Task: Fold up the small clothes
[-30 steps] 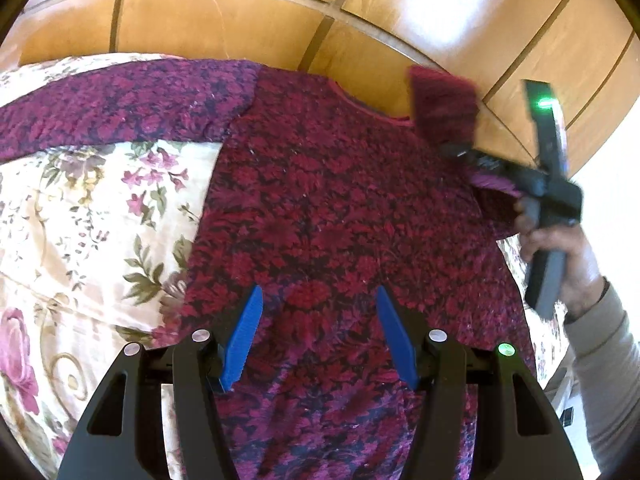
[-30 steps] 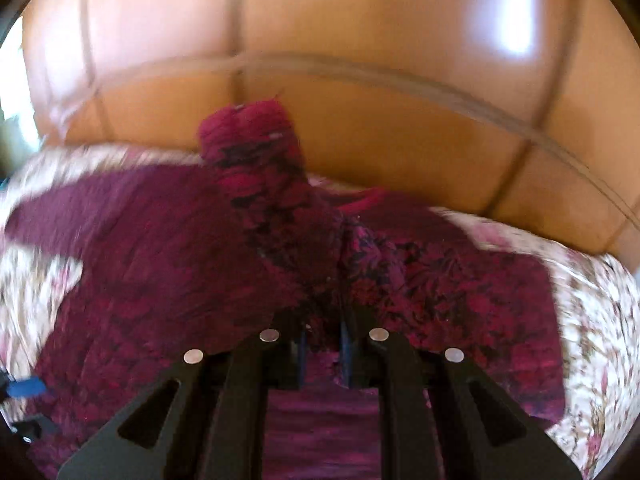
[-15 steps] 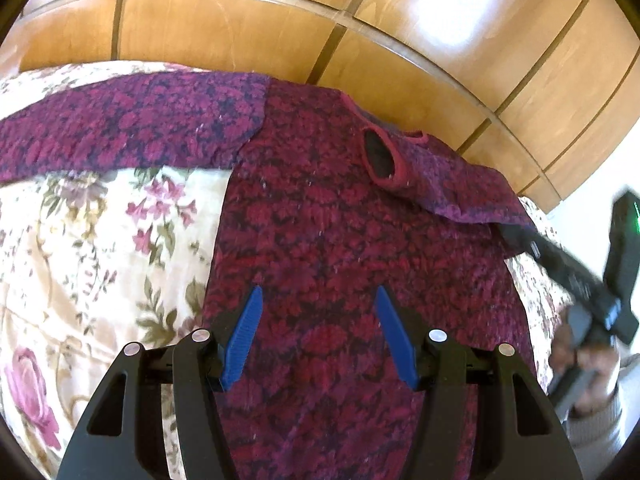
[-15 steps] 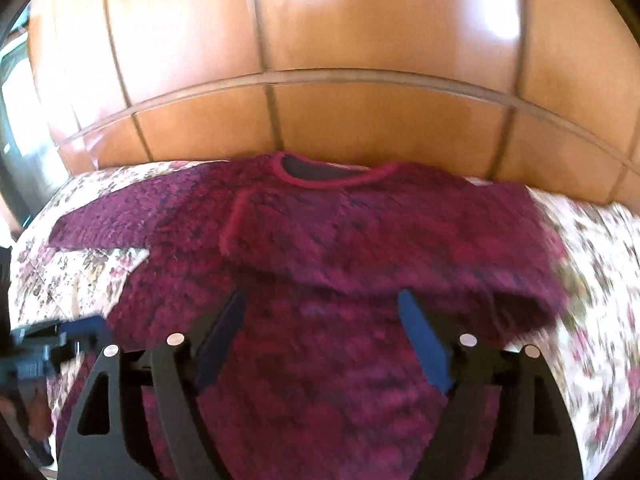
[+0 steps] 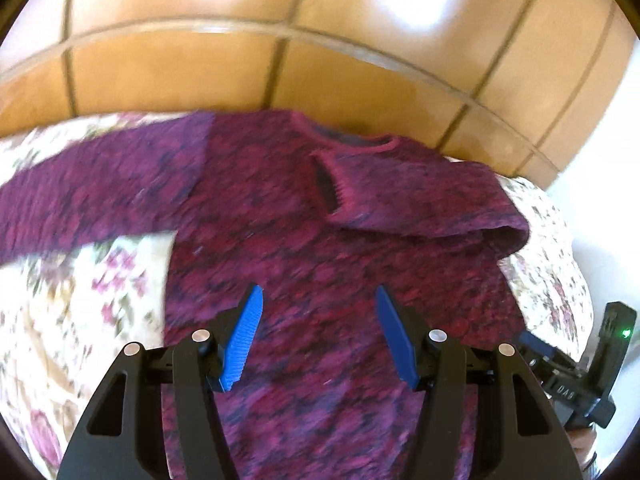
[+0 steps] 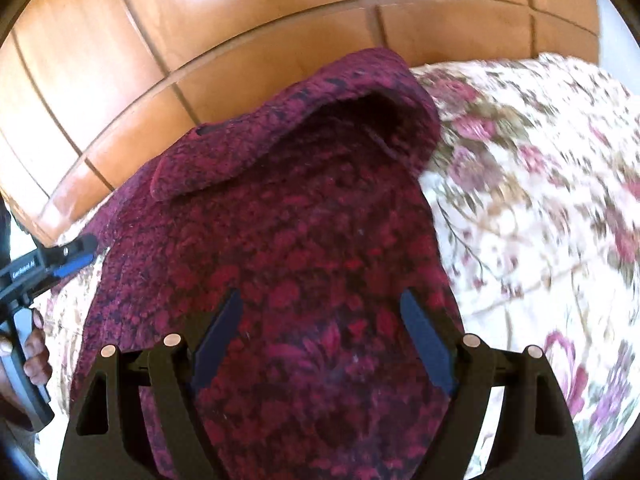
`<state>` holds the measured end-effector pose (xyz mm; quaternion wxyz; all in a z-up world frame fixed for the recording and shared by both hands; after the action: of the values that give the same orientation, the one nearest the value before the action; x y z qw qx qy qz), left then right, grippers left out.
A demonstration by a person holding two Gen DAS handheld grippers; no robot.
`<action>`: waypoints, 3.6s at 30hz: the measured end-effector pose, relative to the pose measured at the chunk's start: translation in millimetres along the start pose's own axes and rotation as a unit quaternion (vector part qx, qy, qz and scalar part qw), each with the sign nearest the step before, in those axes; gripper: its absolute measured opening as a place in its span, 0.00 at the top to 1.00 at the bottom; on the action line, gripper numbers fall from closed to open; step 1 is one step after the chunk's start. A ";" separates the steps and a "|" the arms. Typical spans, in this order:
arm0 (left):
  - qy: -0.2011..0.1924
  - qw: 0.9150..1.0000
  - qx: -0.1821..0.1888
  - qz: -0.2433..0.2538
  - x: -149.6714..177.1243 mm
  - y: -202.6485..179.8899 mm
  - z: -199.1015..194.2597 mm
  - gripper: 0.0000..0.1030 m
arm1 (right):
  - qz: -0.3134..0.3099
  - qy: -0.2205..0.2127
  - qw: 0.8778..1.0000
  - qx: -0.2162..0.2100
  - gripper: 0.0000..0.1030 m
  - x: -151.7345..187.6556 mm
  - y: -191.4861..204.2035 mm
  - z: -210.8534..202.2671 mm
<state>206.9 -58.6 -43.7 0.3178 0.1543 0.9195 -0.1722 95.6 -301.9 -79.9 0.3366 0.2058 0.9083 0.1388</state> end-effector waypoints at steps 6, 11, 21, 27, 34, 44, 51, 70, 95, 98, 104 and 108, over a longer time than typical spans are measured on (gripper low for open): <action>0.003 0.999 0.033 0.010 -33.2 -26.2 20.8 0.44 | 0.007 -0.006 1.000 -0.009 0.19 6.5 -4.8 -1.8; 0.030 0.999 -0.001 -0.023 -53.8 -15.8 61.4 0.44 | -0.015 -0.011 1.000 -0.001 0.13 11.9 1.2 3.0; 0.035 0.996 0.016 -0.084 -82.2 13.5 105.5 0.92 | 0.025 -0.036 0.999 -0.020 0.13 -9.6 -11.1 -10.7; -0.036 0.994 0.051 -0.087 -109.3 22.5 52.2 0.98 | 0.086 -0.067 0.994 0.012 0.17 -53.8 -45.8 1.4; -0.068 0.996 0.003 -0.056 -121.3 41.0 23.2 0.98 | 0.097 -0.065 0.993 0.009 0.32 -92.4 -50.4 27.1; -0.018 0.998 -0.018 -0.065 -81.3 63.0 65.0 0.98 | 0.029 -0.065 0.997 -0.003 0.35 -107.9 -7.6 43.9; -0.014 0.992 -0.058 -0.110 -65.7 92.8 63.0 0.98 | -0.009 -0.002 0.997 0.081 0.38 -118.6 -8.8 115.3; -0.041 0.971 -0.071 -0.225 7.6 173.9 3.5 0.52 | -0.062 -0.037 0.995 0.073 0.16 -46.0 46.5 57.3; -0.149 0.817 -0.113 -0.546 120.4 416.4 -110.1 0.66 | -0.154 0.000 0.985 0.078 0.02 35.9 96.1 90.3; -0.137 0.828 -0.126 -0.530 111.0 420.5 -107.4 0.87 | -0.155 -0.001 0.985 0.079 0.02 34.3 94.5 90.2; -0.177 0.877 -0.146 -0.422 61.9 373.3 -135.9 0.90 | -0.156 -0.004 0.985 0.079 0.02 37.5 95.6 88.9; -0.198 0.922 -0.141 -0.301 10.1 300.5 -144.3 0.90 | -0.156 -0.006 0.985 0.079 0.02 37.6 96.7 90.0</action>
<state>240.8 271.4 -9.3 0.4449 -0.2136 0.8558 -0.1553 156.9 -189.3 -129.1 0.3420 0.0884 0.9355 0.0118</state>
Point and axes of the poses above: each gripper's, at about its wrist camera, not at the fingertips, and z roughly the way its jaws point, y to its left, x to its underside, the point moved 2 cm from there along z, roughly the way its jaws point, and after that the axes turned 8 degrees about z, right-handed, at the moved point
